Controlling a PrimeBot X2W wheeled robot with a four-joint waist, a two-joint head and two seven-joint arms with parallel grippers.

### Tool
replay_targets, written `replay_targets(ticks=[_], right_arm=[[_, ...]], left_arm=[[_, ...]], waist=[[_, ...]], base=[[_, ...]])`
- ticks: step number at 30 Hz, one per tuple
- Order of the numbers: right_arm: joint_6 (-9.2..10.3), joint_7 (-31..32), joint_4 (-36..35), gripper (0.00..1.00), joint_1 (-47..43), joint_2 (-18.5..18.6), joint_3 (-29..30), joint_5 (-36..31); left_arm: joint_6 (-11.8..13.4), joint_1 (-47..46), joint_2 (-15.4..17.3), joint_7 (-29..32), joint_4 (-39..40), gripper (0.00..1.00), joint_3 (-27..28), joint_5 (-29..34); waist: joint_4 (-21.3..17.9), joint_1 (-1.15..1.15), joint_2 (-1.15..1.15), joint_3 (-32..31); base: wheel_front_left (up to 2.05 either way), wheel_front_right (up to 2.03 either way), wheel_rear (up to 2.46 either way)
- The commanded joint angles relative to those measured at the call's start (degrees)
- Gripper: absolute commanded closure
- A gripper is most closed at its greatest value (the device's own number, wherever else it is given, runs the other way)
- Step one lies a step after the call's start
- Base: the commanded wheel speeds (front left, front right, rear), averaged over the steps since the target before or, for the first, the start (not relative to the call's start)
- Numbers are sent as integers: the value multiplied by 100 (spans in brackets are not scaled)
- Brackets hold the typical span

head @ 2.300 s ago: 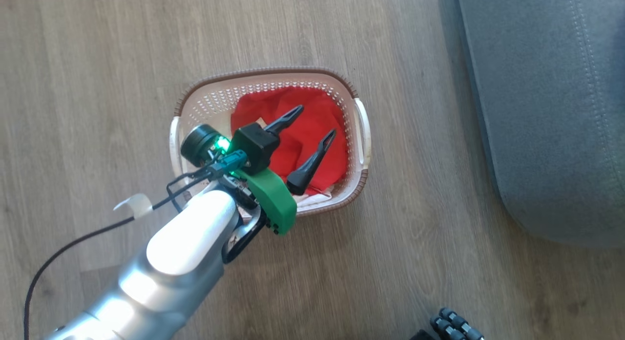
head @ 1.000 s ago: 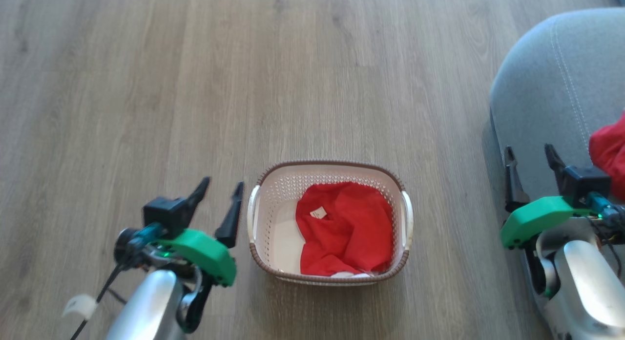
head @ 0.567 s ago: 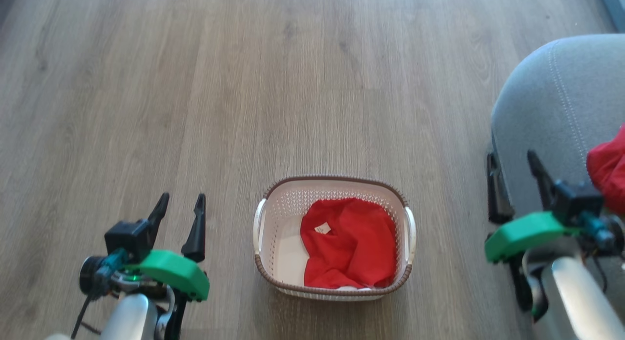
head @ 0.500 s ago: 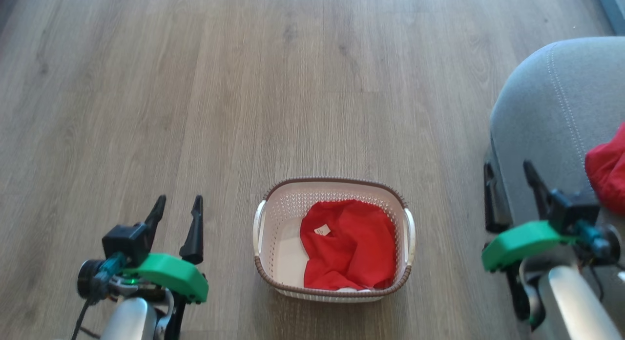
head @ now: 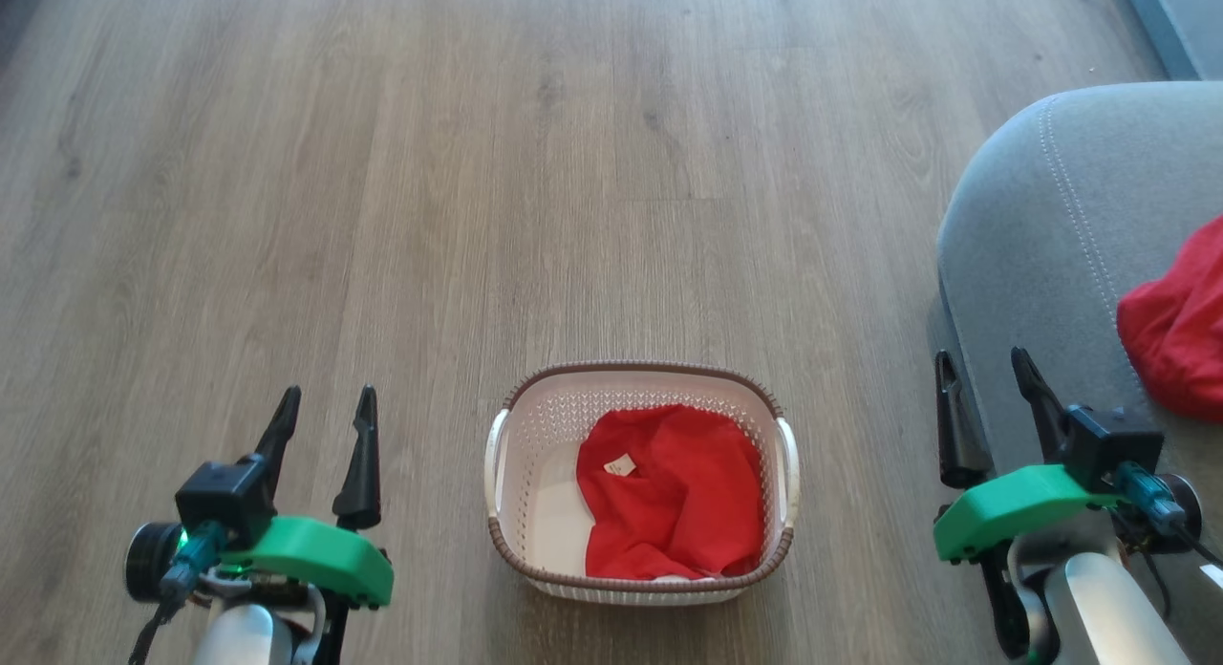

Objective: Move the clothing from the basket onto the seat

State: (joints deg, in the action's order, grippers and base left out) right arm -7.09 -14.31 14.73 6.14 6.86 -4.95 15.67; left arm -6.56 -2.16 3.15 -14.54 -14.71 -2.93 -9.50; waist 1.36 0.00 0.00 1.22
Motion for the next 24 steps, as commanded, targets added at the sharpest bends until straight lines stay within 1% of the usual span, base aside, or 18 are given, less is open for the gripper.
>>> replay_targets(ticks=[1,24], right_arm=[[-40,-69,-192,0,59,-8,-86,-15],[-40,-69,-64,0,97,-96,-100,-33]], left_arm=[[-32,-206,1,-46,224,0,219,63],[-88,-198,-26,-46,174,0,38,118]], waist=[[-22,0,0,-11],[-158,0,0,-4]], base=[[0,0,0],[0,0,0]])
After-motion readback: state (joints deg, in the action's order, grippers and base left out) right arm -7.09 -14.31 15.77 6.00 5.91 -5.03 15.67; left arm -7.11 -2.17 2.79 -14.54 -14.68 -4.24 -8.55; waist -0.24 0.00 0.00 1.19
